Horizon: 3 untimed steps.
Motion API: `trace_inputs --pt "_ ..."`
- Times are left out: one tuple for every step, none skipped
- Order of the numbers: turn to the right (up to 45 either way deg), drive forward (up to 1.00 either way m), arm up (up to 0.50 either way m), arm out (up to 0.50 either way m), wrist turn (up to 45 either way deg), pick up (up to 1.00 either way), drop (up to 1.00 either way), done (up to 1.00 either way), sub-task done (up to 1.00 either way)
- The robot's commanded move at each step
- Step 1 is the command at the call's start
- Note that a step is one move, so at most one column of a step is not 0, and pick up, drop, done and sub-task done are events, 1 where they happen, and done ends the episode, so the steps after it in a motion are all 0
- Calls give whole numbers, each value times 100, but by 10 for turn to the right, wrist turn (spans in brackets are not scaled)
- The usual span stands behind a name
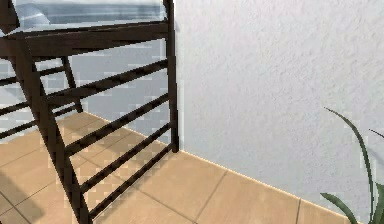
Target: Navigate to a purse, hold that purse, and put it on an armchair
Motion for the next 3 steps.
trace_inputs --pt "0 0 0 42 0 0 0 0 0" --pt "0 0 0 0 450 0 0 0 0" --pt "0 0 0 0 450 0 0 0 0"
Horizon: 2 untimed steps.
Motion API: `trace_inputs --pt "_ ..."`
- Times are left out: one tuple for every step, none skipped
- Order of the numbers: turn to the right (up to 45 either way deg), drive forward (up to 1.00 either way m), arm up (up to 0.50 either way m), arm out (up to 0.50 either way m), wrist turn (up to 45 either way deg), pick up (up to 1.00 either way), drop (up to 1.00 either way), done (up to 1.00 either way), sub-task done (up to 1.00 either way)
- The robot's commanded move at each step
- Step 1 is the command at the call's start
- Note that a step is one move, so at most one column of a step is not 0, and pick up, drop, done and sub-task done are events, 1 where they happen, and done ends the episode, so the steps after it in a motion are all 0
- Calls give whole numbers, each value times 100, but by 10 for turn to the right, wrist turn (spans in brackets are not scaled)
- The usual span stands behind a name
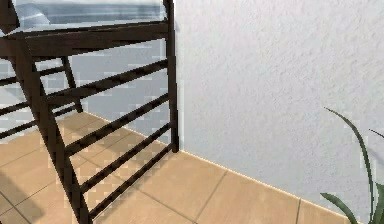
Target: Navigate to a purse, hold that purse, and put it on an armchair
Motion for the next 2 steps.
trace_inputs --pt "0 0 0 0 450 0 0 0 0" --pt "0 0 0 0 450 0 0 0 0"
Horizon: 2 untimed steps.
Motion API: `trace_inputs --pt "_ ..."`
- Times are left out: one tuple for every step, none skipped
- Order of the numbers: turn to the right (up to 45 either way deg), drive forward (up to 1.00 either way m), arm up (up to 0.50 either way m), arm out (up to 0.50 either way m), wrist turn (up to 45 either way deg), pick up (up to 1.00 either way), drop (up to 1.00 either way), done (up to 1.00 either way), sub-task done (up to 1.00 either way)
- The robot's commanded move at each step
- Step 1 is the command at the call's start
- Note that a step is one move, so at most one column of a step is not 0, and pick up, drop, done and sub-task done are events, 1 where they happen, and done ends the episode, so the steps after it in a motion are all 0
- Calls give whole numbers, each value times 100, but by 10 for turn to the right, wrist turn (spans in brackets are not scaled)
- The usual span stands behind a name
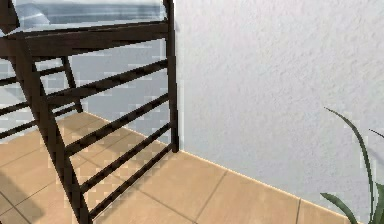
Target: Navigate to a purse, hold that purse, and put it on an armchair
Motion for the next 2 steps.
trace_inputs --pt "0 0 0 0 60 0 0 0 0" --pt "0 0 -30 0 0 0 0 0 0"
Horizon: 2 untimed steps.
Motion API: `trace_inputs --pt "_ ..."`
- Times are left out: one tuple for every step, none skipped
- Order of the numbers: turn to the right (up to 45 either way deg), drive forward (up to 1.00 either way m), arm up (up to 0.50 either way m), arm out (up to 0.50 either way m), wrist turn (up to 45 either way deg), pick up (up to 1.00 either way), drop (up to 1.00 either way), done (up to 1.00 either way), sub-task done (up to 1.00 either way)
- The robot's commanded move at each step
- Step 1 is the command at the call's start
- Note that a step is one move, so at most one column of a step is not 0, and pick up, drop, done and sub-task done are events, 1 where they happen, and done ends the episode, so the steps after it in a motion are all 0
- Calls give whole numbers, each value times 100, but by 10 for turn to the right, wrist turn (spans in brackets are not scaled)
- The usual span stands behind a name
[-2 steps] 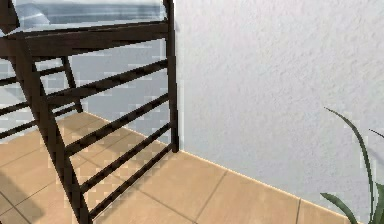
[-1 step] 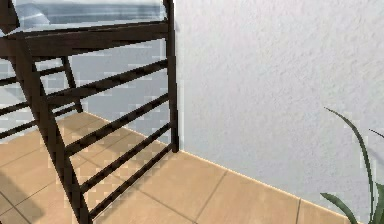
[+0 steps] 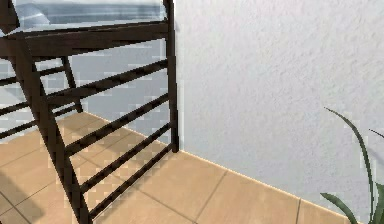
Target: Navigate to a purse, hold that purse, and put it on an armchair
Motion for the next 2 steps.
trace_inputs --pt "0 0 0 0 0 100 0 0 0" --pt "0 0 10 0 0 0 0 0 0"
